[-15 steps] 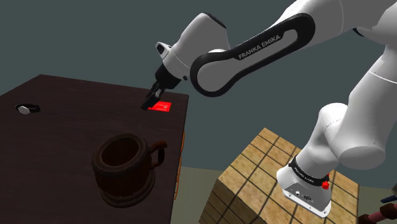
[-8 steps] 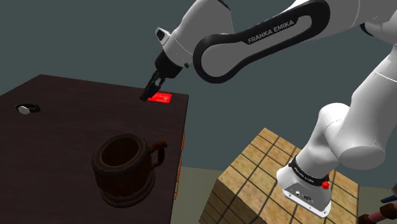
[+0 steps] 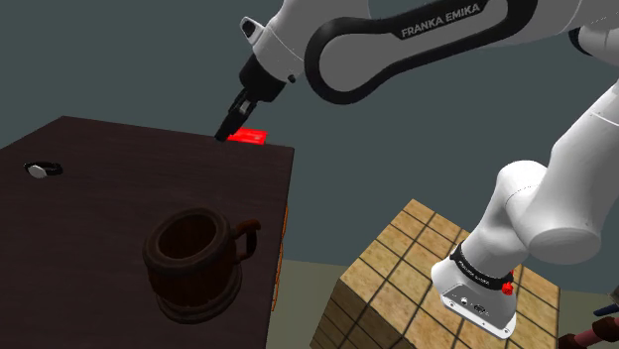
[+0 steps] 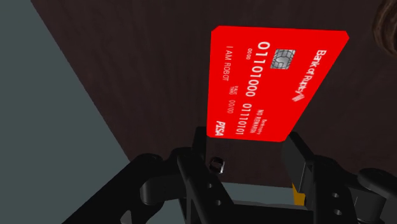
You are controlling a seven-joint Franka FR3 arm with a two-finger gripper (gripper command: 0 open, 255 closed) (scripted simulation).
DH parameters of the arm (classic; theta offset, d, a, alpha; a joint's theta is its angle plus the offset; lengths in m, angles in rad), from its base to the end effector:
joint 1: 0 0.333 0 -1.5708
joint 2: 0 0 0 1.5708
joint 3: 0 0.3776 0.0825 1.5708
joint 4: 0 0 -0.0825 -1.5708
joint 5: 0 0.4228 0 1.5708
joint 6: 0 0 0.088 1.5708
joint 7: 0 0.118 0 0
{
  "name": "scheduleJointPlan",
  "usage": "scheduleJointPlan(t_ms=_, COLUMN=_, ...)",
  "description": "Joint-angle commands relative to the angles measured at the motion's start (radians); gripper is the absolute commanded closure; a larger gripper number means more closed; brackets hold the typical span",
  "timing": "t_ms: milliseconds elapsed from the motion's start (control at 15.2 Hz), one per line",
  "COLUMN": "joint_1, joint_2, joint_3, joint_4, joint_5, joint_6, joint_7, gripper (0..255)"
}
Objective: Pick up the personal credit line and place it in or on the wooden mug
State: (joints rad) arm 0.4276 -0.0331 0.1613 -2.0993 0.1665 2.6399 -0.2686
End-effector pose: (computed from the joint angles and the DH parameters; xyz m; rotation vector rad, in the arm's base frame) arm 0.5161 0.3419 0.5329 -2.6405 -1.0188 -0.7958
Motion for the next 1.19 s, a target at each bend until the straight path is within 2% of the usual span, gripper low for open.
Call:
scheduleJointPlan(t_ms=0, joint_1=-0.002, joint_2=-0.015, joint_3=-0.002, joint_4=0.014, joint_5=0.000, joint_6=-0.029, joint_7=0.001, gripper=255)
scheduleJointPlan(t_ms=264, joint_1=-0.003, joint_2=-0.030, joint_3=-0.003, joint_4=0.050, joint_5=-0.007, joint_6=-0.080, joint_7=0.009, gripper=255)
scheduleJointPlan(t_ms=726, joint_1=0.052, joint_2=-0.035, joint_3=0.095, joint_4=0.053, joint_5=-0.149, joint_6=-0.077, joint_7=0.261, gripper=255)
scheduleJointPlan(t_ms=1122, joint_1=0.101, joint_2=-0.003, joint_3=0.179, joint_4=0.103, joint_5=-0.286, joint_6=-0.103, joint_7=0.483, gripper=255)
